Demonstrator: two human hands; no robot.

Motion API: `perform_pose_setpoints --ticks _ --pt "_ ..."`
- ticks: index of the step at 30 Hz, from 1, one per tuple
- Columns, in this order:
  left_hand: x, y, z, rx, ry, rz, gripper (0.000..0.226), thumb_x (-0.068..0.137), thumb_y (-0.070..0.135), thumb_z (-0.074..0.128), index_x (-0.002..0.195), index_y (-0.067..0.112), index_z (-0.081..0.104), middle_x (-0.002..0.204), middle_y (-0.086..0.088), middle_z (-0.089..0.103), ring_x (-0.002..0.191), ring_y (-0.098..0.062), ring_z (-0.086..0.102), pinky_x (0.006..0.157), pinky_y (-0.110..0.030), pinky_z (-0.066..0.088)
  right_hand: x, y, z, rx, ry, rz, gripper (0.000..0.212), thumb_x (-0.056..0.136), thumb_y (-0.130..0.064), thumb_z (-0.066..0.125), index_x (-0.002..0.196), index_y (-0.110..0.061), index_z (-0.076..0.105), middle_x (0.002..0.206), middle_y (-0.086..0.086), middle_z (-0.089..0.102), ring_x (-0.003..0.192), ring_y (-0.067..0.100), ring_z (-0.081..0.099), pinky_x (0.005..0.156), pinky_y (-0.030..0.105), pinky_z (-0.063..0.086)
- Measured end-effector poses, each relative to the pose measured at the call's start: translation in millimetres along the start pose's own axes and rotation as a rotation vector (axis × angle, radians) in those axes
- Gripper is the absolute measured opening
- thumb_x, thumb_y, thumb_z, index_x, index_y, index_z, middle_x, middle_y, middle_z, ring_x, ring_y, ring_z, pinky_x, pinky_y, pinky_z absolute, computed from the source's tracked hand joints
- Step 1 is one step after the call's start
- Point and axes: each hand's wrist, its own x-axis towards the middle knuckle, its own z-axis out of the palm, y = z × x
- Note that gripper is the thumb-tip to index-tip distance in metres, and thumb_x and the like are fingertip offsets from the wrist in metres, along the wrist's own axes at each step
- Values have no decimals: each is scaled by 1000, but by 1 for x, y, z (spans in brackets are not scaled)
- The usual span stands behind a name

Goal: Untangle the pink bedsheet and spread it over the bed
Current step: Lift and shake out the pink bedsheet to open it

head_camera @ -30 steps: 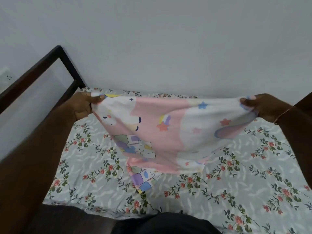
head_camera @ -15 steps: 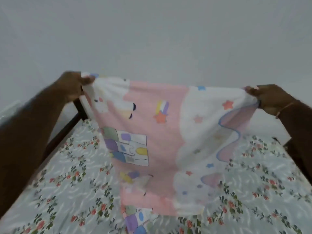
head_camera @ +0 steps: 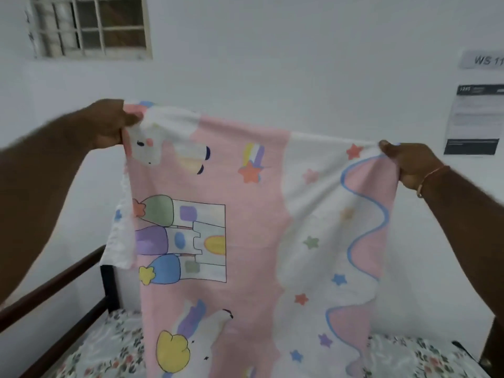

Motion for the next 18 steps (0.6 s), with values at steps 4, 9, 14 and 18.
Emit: perform_pose_setpoints --ticks 4,9,14,18 --pt "11 22 -7 82 30 -63 26 100 3 37 96 11 62 103 2 68 72 -11 68 56 -25 58 21 -19 -15 17 -24 47 38 66 -46 81 77 -17 59 95 10 58 84 21 58 77 35 51" --pt "5 27 10 -78 170 68 63 94 -3 50 147 8 17 114 -11 60 79 -15 65 61 -36 56 23 -40 -17 -36 -1 35 29 86 -32 67 76 -7 57 101 17 56 85 25 55 91 43 46" --pt "-1 -19 22 34 213 -63 61 91 -1 58 144 17 34 139 -17 45 112 -32 56 82 -44 49 13 -25 -23 -107 53 95 27 77 -29 76 70 -12 56 78 6 56 85 23 53 72 35 52" --pt "6 -3 20 -4 165 37 53 93 4 57 140 20 38 128 -16 52 105 -28 59 75 -41 54 8 -34 -22 -191 114 89 24 85 -29 67 71 -15 54 75 5 55 86 23 54 82 36 46"
